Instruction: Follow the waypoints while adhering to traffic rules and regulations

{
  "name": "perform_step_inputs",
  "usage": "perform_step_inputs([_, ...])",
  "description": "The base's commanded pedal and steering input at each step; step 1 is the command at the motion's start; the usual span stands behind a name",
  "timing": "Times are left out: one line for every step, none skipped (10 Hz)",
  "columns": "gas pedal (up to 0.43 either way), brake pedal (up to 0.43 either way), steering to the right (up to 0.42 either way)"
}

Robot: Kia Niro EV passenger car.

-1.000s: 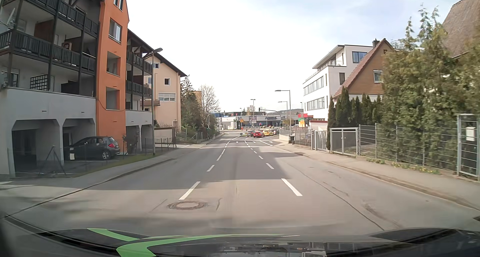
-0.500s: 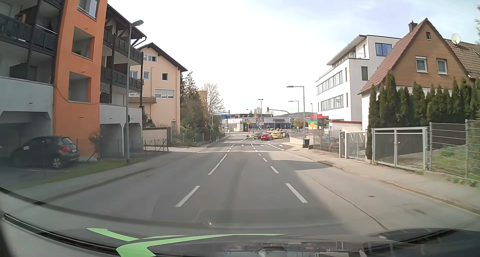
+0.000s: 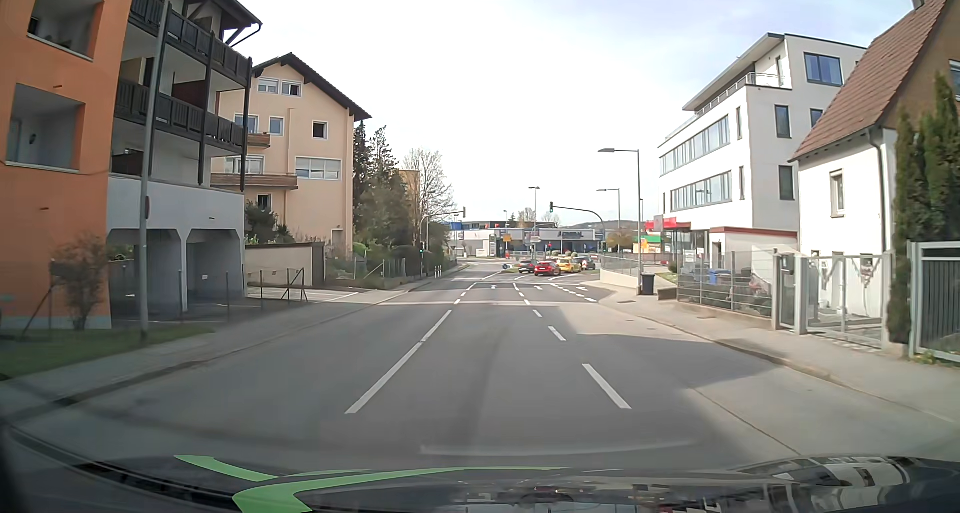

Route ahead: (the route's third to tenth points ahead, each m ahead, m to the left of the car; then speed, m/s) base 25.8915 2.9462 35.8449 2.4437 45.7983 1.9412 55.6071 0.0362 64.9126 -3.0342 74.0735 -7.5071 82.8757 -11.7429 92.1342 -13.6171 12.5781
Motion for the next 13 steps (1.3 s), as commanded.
perform_step_inputs([0.000,0.238,-0.009])
perform_step_inputs([0.000,0.256,-0.008])
perform_step_inputs([0.000,0.256,-0.007])
perform_step_inputs([0.000,0.256,-0.006])
perform_step_inputs([0.000,0.262,-0.005])
perform_step_inputs([0.000,0.262,-0.004])
perform_step_inputs([0.000,0.262,-0.004])
perform_step_inputs([0.000,0.262,-0.004])
perform_step_inputs([0.000,0.262,-0.004])
perform_step_inputs([0.000,0.256,-0.004])
perform_step_inputs([0.000,0.256,-0.002])
perform_step_inputs([0.000,0.256,-0.001])
perform_step_inputs([0.000,0.256,-0.001])
